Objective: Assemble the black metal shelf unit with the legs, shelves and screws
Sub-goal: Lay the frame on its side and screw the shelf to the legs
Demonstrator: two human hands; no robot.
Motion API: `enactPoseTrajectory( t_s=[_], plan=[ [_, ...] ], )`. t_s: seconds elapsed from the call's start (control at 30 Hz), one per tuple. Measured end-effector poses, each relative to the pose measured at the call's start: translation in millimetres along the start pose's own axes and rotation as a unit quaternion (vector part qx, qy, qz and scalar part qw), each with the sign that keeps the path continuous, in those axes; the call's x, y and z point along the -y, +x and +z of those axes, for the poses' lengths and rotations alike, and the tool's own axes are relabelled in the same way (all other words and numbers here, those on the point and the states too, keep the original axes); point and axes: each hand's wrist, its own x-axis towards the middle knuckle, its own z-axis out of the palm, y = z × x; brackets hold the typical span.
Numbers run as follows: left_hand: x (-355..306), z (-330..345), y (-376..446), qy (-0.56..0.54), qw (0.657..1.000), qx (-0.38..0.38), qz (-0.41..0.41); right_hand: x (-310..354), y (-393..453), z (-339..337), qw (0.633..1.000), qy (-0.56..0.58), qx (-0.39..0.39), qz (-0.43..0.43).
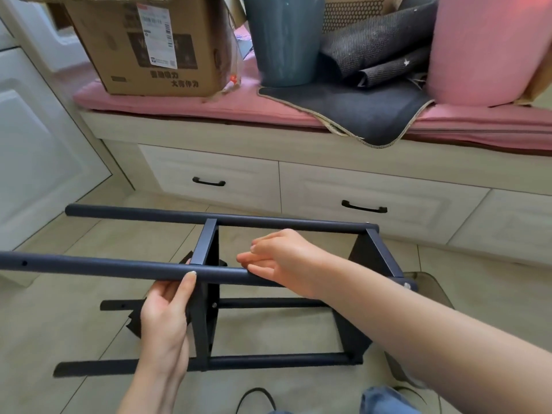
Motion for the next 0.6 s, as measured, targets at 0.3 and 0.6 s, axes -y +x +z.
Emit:
enactPoseTrajectory(
  t_s=[0.3, 0.6],
  plan=[
    [15, 22, -10, -0.066, 0.998, -0.012, -0.02, -4, -10, -41, 0.999, -0.029, 0.002, -0.022],
    [16, 30, -5, -0.071, 0.997, -0.044, -0.004, 12, -74, -157, 0.976, -0.166, -0.133, -0.035]
  ],
)
